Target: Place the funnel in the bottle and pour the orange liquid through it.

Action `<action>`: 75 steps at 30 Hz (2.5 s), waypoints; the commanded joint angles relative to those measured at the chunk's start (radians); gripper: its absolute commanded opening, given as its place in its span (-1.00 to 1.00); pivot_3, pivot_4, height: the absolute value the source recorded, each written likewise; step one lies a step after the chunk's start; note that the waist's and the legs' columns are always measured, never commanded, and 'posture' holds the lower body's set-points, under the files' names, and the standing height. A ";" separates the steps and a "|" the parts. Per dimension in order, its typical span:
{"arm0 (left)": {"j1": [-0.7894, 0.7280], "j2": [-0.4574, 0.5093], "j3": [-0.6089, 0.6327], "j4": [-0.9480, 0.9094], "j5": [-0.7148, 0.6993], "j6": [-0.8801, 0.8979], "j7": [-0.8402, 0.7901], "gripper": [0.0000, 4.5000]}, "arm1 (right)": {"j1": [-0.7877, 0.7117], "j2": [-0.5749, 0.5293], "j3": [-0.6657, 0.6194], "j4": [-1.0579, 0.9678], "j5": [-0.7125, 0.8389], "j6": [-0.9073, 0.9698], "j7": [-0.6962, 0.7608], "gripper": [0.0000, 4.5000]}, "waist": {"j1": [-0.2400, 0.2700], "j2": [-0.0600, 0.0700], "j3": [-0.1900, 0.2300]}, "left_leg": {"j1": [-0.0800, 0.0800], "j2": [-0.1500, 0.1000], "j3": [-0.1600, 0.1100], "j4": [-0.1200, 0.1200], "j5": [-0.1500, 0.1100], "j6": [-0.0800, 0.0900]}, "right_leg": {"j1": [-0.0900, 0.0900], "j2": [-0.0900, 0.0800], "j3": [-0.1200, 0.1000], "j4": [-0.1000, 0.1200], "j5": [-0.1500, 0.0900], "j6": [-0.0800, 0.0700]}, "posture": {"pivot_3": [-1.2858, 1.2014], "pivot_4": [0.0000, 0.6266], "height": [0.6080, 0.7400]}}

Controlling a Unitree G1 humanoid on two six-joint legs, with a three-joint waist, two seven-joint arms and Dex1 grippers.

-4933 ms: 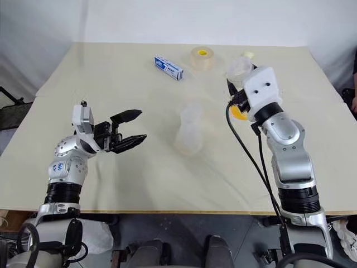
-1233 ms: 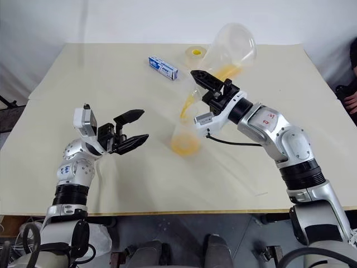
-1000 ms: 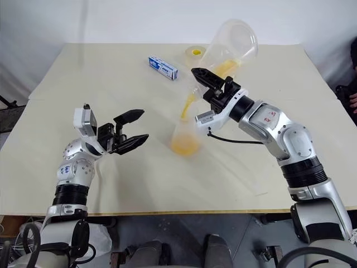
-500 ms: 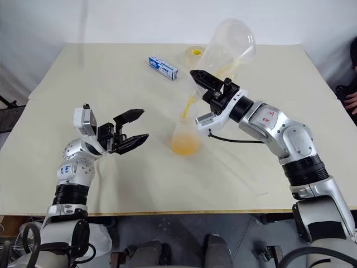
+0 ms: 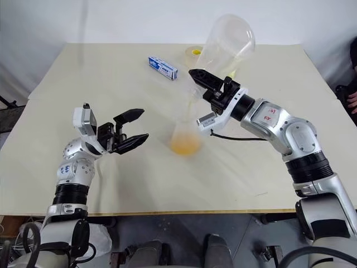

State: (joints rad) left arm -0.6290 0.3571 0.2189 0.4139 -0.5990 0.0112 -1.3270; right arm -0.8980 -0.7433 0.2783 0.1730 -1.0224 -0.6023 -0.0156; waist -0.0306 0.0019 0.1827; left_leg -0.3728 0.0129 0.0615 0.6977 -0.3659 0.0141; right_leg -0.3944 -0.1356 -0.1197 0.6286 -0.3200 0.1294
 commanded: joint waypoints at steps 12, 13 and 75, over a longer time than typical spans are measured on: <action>-0.018 -0.001 0.010 -0.009 -0.018 -0.012 -0.005 1.00 | -0.052 -0.037 0.017 0.004 -0.025 -0.039 -0.047 0.07 | 0.000 0.000 0.000 | 0.000 0.000 0.000 0.000 0.000 0.000 | 0.000 0.000 0.000 0.000 0.000 0.000 | 0.03 -0.52 1.00; -0.019 -0.002 0.010 -0.008 -0.017 -0.011 -0.006 1.00 | -0.054 -0.037 0.017 0.005 -0.026 -0.040 -0.047 0.07 | 0.000 0.000 0.000 | 0.000 0.000 0.000 0.000 0.000 0.000 | 0.000 0.000 0.000 0.000 0.000 0.000 | 0.03 -0.52 1.00; -0.032 0.118 -0.050 -0.025 0.117 0.156 0.192 1.00 | 0.169 0.291 -0.641 0.072 1.286 0.828 0.385 0.99 | -0.001 0.000 0.000 | 0.001 -0.001 -0.004 0.000 0.000 0.000 | 0.001 0.000 -0.001 0.001 0.000 0.000 | 0.03 -0.52 1.00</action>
State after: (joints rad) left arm -0.6618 0.4572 0.1661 0.4366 -0.4776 0.1477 -1.1530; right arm -0.7003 -0.4325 -0.3545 0.3078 0.2380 0.2572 0.3692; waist -0.0313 0.0020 0.1827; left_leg -0.3722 0.0118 0.0563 0.6975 -0.3658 0.0141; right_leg -0.3936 -0.1356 -0.1203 0.6296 -0.3200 0.1295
